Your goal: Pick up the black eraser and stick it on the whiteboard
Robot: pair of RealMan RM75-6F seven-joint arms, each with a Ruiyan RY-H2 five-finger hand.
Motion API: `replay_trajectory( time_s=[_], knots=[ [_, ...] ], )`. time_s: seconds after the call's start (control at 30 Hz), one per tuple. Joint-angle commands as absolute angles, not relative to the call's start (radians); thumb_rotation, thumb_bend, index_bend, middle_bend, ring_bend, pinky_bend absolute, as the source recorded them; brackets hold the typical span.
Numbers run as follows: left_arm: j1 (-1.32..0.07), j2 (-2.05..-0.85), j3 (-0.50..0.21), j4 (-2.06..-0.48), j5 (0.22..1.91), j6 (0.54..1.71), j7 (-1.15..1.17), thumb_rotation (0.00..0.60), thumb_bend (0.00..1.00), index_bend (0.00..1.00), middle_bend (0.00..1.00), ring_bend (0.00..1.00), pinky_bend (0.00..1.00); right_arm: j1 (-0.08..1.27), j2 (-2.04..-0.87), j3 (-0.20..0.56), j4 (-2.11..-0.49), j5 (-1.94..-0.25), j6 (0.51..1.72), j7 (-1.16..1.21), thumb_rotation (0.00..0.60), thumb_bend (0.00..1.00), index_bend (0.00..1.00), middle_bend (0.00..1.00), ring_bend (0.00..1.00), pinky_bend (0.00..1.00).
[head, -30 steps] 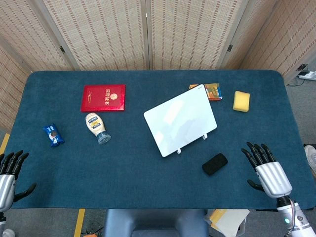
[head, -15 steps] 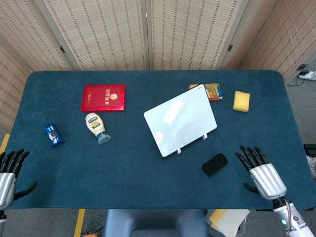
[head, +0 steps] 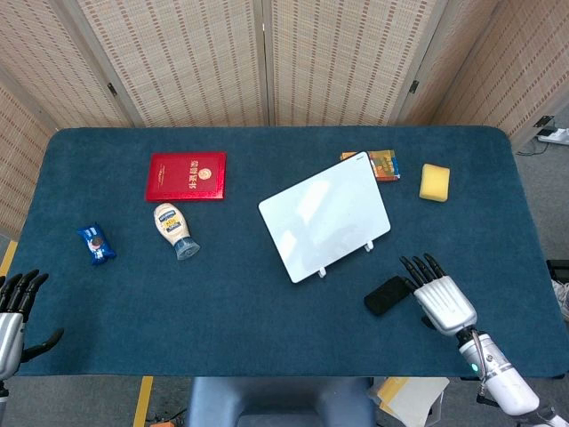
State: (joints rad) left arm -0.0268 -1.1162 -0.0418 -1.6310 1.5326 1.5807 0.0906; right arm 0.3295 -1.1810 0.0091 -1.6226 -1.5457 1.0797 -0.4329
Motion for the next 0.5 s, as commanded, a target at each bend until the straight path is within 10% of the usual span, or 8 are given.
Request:
replay_trajectory(
  time_s=[0.03, 0.5],
  knots=[
    [-0.024, -1.116, -0.043, -1.633, 1.533, 1.586, 0.090, 0.600, 0.22, 0.13, 0.13, 0.10, 0.01, 0.357, -1.209, 0.023, -1.599, -1.524, 1.047, -0.457, 0.600, 0.18, 0.26, 0.00, 0.00, 0.00],
    [-0.015, -1.110, -0.041, -1.635, 1.541, 1.603, 0.072, 0.600, 0.22, 0.13, 0.13, 0.10, 0.01, 0.418, -1.282, 0.034, -1.569, -1.403, 0.965, -0.572, 0.600, 0.18, 0.26, 0.00, 0.00, 0.00]
  ],
)
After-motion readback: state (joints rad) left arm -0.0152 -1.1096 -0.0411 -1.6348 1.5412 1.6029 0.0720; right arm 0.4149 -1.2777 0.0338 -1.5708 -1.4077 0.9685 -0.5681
